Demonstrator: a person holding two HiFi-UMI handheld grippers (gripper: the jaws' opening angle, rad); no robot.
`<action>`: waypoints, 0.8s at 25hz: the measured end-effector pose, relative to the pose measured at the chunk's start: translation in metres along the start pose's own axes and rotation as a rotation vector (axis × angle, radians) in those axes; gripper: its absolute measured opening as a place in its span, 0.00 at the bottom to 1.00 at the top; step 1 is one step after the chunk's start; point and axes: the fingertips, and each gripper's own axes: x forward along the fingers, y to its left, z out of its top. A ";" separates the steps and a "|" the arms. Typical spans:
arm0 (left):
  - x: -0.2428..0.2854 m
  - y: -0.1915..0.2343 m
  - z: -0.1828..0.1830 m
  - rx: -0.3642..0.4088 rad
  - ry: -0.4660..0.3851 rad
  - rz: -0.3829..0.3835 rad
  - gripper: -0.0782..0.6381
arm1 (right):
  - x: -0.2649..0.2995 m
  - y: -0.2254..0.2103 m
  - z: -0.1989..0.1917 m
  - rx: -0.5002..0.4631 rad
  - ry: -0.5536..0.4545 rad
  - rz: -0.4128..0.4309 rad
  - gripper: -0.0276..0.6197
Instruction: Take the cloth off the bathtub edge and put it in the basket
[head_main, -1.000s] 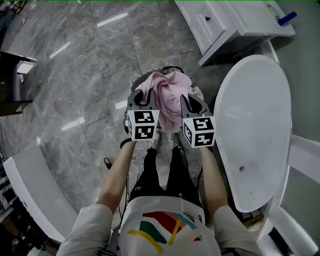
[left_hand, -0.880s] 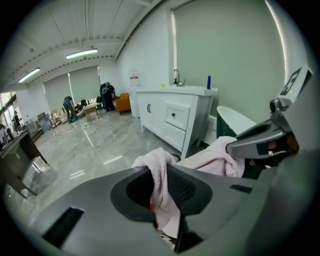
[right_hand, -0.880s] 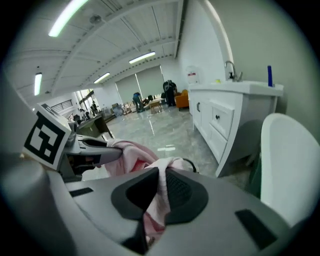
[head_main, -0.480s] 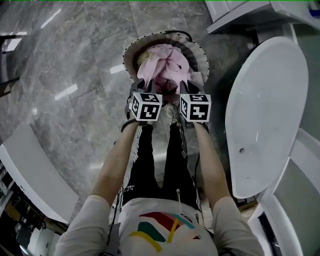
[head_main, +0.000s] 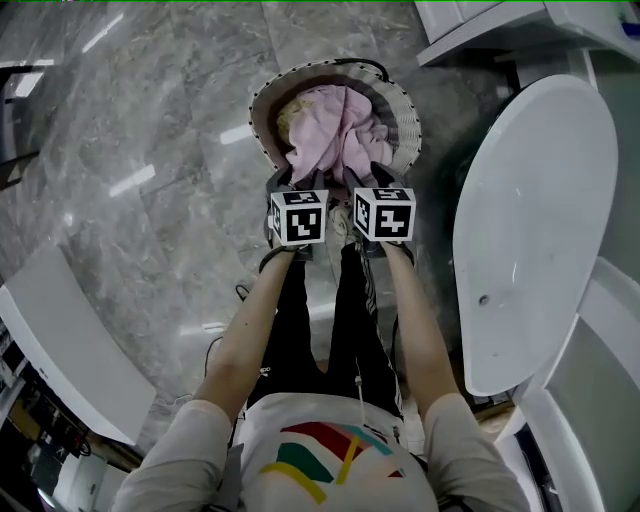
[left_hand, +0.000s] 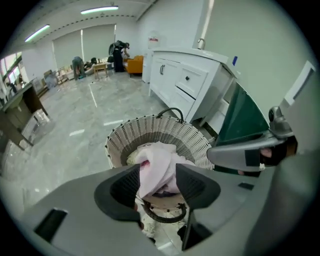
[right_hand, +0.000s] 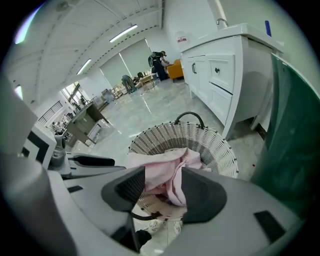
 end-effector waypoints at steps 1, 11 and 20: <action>-0.001 -0.001 -0.003 -0.022 0.009 0.000 0.41 | -0.001 0.001 0.000 0.004 0.001 0.002 0.38; -0.023 -0.010 0.012 0.002 -0.008 -0.009 0.42 | -0.027 0.001 0.015 0.008 -0.043 -0.033 0.38; -0.146 -0.016 0.152 0.079 -0.317 0.036 0.16 | -0.150 0.025 0.156 -0.049 -0.342 -0.133 0.12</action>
